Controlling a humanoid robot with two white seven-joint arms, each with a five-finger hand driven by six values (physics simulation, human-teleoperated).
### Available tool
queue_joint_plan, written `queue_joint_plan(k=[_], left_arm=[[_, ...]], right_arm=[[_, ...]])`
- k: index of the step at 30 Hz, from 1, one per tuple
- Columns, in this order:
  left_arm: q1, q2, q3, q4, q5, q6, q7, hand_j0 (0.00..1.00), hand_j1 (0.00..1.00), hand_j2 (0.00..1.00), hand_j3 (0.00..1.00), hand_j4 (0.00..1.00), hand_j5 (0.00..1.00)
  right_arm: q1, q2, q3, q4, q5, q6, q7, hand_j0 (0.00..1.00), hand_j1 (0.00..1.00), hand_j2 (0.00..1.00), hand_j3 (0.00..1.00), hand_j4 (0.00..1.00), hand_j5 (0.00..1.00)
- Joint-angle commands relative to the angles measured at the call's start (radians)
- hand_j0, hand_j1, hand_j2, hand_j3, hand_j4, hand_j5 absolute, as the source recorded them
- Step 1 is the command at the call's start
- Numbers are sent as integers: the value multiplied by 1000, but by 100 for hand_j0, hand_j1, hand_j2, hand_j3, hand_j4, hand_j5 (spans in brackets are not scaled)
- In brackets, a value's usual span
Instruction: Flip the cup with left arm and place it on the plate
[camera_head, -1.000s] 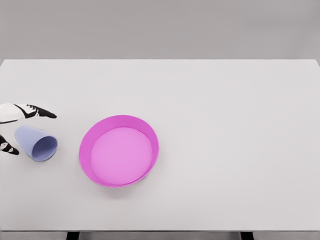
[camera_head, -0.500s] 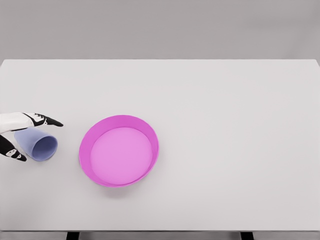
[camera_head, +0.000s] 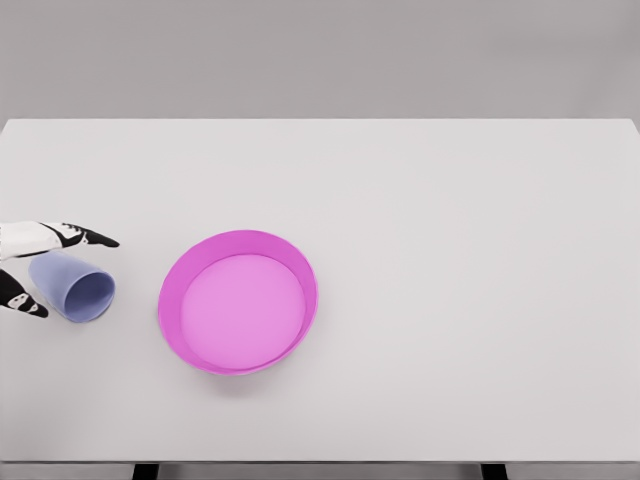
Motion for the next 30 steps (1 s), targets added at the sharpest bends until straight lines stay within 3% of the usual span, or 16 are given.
queue_joint_plan(k=[1,11,16,23,25,28,30], left_arm=[[0,-26,0,25,-23,2,0,100,100,100,100,100,100],[6,-30,-15,25,-36,2,0,100,100,100,100,100,100],[9,-29,-16,22,-33,2,0,64,64,64,64,64,64],[12,-27,-16,15,-31,2,0,60,60,60,60,60,60],[14,-20,-6,-38,-8,2,0,57,57,57,57,57,57],[17,-15,-1,-128,122,2,0,51,51,51,51,51,51],[17,-15,2,-147,156,2,0,51,51,51,51,51,51]], right_arm=[[0,0,0,0,0,0,1,100,100,100,100,100,100],[0,0,0,0,0,0,0,100,100,100,100,100,100],[0,0,0,0,0,0,0,100,100,100,100,100,100],[0,0,0,0,0,0,0,100,100,100,100,100,100],[0,0,1,0,0,0,0,100,100,100,100,100,100],[0,0,0,0,0,0,0,100,100,100,100,100,100],[0,0,0,0,0,0,0,100,100,100,100,100,100]])
